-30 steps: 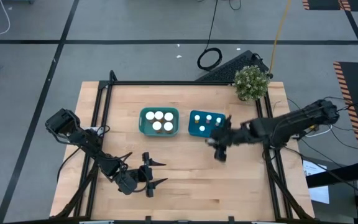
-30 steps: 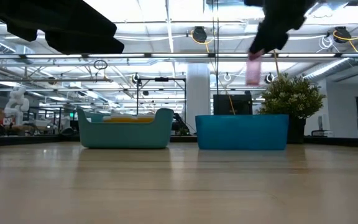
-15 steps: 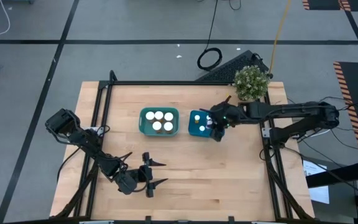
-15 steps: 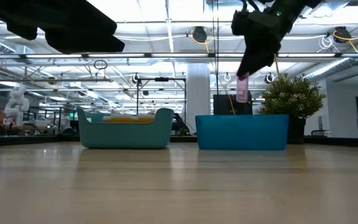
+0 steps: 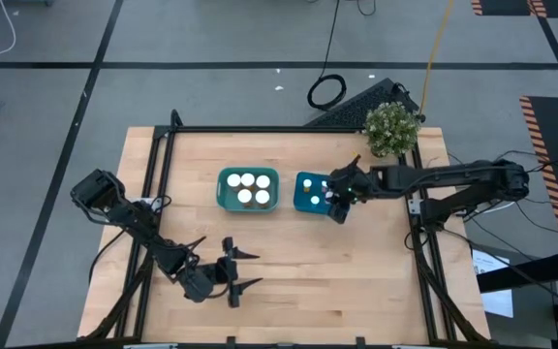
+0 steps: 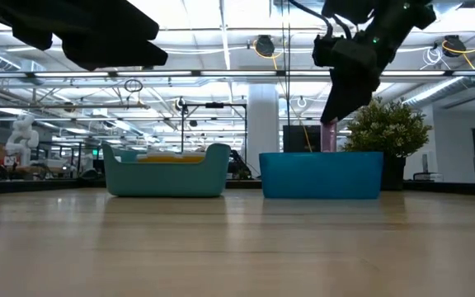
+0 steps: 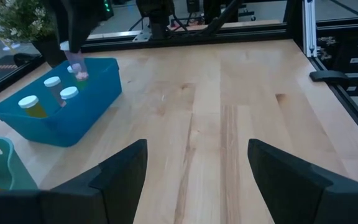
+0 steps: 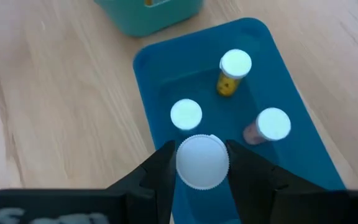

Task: Pick and place medicine bottles into bin by pill shape (circle, oval)
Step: Put the small pink tablet bottle into the blue bin

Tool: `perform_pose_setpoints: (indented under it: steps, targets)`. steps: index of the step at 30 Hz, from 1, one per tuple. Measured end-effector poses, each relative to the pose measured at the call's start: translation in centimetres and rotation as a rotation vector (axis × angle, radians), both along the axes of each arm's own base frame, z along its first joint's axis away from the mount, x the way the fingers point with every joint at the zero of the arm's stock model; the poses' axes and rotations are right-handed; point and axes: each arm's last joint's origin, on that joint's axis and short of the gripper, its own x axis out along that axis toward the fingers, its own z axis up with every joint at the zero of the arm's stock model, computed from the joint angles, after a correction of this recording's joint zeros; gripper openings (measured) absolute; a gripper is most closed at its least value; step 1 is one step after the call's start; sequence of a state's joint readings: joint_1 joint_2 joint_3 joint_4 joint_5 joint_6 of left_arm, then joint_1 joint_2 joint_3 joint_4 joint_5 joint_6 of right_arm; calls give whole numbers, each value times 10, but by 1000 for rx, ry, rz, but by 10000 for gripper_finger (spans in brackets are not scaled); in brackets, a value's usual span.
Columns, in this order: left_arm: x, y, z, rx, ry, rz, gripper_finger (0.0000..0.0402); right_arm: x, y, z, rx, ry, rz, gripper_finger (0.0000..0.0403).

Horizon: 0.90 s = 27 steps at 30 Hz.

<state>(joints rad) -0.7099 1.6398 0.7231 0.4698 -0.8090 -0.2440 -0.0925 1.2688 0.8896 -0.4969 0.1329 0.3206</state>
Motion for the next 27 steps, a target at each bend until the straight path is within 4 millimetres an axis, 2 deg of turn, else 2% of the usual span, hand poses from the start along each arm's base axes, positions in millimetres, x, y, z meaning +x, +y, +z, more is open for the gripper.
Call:
perform_pose_setpoints:
  steps: [12,27]
  targets:
    - [1,1,0,4,1,3,278,-7,-4,-35,-3,-38,-19,121]
    - [1,1,0,7,2,2,278,-8,-12,-46,-5,9,-41,121]
